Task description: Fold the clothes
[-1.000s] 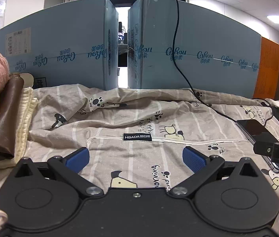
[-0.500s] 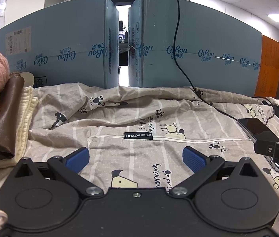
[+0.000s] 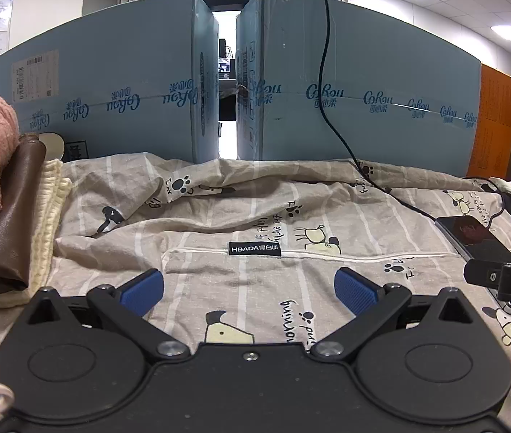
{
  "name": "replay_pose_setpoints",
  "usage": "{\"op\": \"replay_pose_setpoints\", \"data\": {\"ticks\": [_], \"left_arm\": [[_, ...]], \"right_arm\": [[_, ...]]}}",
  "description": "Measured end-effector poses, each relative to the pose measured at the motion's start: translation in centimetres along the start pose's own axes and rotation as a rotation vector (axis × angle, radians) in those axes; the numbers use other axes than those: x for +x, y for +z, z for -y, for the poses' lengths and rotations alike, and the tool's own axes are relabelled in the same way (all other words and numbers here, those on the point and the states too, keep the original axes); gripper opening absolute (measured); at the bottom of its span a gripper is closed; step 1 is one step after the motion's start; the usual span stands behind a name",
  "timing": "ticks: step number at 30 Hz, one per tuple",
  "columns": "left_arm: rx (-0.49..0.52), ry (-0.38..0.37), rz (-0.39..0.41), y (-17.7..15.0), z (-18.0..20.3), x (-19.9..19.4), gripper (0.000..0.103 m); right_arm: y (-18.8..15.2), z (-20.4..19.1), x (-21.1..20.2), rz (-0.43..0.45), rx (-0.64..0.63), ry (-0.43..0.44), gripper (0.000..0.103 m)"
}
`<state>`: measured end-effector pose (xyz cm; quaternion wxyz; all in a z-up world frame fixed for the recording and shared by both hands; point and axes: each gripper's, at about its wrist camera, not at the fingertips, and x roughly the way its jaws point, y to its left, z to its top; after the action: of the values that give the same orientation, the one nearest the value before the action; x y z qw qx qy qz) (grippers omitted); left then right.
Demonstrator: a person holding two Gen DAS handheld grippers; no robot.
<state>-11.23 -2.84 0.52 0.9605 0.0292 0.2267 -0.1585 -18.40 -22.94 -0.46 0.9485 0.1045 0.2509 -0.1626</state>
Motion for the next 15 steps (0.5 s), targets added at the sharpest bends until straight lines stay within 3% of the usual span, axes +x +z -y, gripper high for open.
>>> {"op": "replay_pose_setpoints", "data": {"ticks": [15], "left_arm": [[-0.004, -0.004, -0.003, -0.07, -0.02, 0.05, 0.103]], "right_arm": [[-0.03, -0.07, 0.07, -0.001, -0.007, -0.005, 0.103]]}}
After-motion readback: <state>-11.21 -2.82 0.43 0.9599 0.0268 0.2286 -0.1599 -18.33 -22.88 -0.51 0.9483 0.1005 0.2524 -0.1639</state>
